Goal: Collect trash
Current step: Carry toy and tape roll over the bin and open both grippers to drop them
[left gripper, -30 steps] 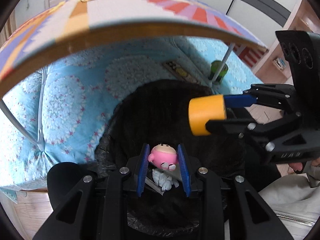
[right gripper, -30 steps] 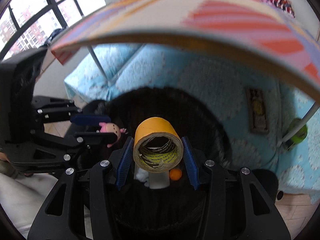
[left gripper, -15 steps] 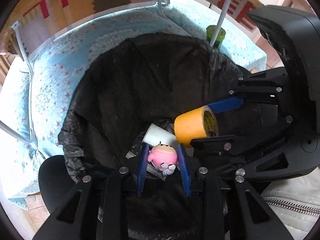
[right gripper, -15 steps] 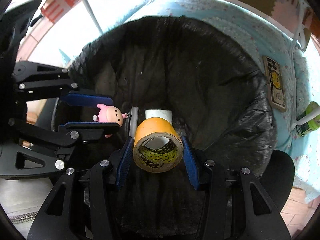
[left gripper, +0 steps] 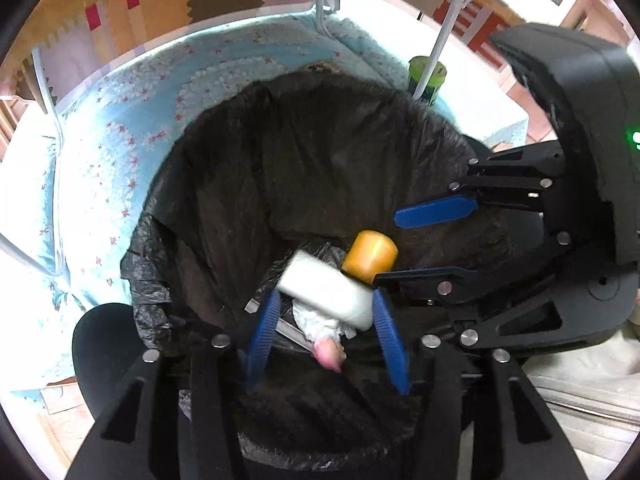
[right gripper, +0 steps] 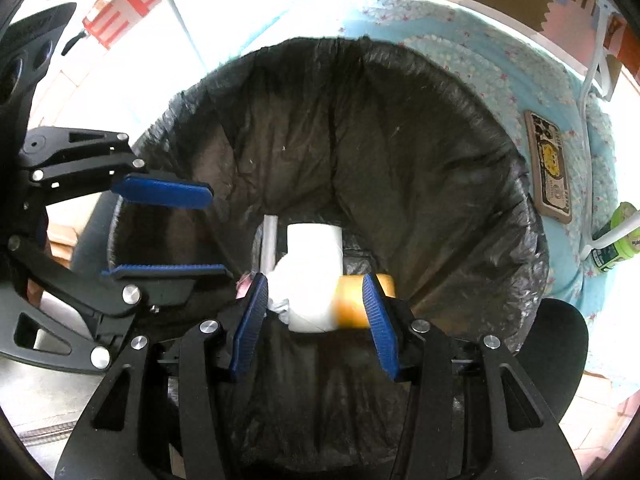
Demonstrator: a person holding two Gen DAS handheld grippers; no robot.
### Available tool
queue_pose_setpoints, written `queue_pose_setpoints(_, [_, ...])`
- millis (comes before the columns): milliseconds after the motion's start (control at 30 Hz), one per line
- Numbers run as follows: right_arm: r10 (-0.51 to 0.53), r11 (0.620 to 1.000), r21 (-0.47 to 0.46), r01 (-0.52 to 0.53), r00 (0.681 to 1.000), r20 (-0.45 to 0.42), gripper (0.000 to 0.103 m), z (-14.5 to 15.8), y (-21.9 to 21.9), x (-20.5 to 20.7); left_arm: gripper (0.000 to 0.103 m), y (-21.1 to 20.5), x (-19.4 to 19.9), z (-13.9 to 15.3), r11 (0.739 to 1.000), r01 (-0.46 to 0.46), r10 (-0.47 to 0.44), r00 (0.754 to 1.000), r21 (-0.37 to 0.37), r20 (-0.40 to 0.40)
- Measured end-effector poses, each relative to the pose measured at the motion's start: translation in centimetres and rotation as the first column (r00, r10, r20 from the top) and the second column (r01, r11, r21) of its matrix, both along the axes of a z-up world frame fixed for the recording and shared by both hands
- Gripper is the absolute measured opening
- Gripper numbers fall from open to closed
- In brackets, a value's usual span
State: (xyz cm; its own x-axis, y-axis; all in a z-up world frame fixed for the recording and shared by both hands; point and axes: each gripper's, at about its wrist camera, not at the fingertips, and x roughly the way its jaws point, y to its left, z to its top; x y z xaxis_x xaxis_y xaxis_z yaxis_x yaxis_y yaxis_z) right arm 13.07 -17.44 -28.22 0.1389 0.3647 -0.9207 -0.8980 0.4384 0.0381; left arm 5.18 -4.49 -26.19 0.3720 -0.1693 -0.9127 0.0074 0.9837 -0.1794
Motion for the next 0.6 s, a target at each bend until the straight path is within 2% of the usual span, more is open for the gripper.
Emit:
queue_pose_setpoints(367, [-0.013,0.997,0.080,0.013,1.000,0.005,0.049,3.2,-0.8,0.0,0.047,0.2,-0.8,2.7,1.000,-0.012,0.011,0.998,0.005,0.066])
queue_pose_setpoints(600, [-0.029,0.985,0.169,0.029,1.000,0.001,0.049,6.6,-1.7,0.4,0.047,1.3,-1.3,6.8,0.999,-0.035,0.030,0.986,0.025,0.163])
